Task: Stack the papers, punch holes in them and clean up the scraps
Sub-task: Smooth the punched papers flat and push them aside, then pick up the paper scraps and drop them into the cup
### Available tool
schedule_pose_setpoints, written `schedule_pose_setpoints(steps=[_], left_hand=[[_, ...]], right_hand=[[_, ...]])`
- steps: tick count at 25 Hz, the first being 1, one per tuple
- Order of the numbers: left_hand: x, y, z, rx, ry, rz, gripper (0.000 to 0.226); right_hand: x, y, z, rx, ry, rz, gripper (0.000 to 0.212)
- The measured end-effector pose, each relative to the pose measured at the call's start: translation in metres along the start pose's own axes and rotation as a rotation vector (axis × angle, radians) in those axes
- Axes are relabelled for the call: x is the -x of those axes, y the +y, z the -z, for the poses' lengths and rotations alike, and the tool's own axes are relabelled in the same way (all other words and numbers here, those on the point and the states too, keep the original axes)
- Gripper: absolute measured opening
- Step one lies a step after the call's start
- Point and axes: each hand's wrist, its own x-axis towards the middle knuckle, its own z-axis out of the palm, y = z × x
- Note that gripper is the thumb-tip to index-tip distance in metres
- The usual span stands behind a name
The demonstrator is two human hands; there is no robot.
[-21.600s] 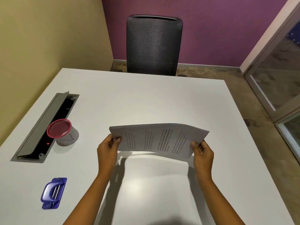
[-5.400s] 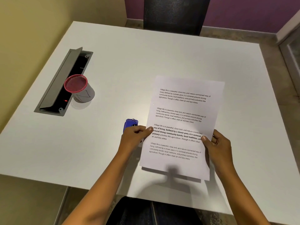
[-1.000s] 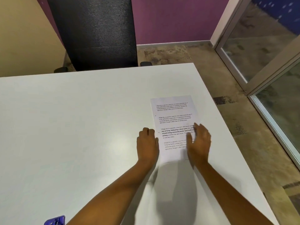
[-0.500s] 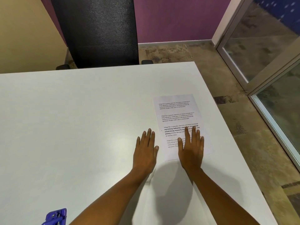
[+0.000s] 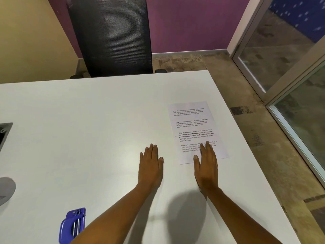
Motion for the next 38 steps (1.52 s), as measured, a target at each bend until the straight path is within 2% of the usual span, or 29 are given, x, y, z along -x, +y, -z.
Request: schedule_pose_setpoints(steps=[8, 14, 17, 18, 21, 23, 27, 34, 38], left_hand=[[0.095, -0.033, 0.022, 0.105, 0.071, 0.052, 0.05], [0.177, -0.062, 0.046, 0.337, 0.251, 0.109, 0.039], [0.211, -0.085, 0.061, 0.529, 0.34, 0.252, 0.033], [0.218, -0.092, 0.066, 0.512, 0.388, 0.304, 0.03], [0.233, -0.117, 0.081, 0.255, 0.488, 0.445, 0.025], [0.238, -0.131, 0.091, 0.228, 0.487, 0.56, 0.032], [0.24, -0.148, 0.108, 0.391, 0.492, 0.673, 0.037], [0.229, -0.163, 0.117, 0.617, 0.409, 0.826, 0.026], [0.22, -0.162, 0.119, 0.655, 0.381, 0.847, 0.017]], right_hand=[[0.088, -0.028, 0.024, -0.056, -0.027, 0.073, 0.047], [0.163, -0.067, 0.012, 0.044, -0.115, 0.187, 0.051], [0.193, -0.081, 0.001, 0.09, -0.221, 0.232, 0.054], [0.201, -0.085, -0.002, 0.105, -0.255, 0.241, 0.056], [0.222, -0.092, -0.014, 0.18, -0.354, 0.302, 0.059], [0.232, -0.095, -0.022, 0.214, -0.404, 0.319, 0.06], [0.24, -0.095, -0.029, 0.244, -0.424, 0.314, 0.063], [0.241, -0.096, -0.03, 0.279, -0.418, 0.315, 0.064], [0.241, -0.096, -0.03, 0.297, -0.409, 0.317, 0.065]])
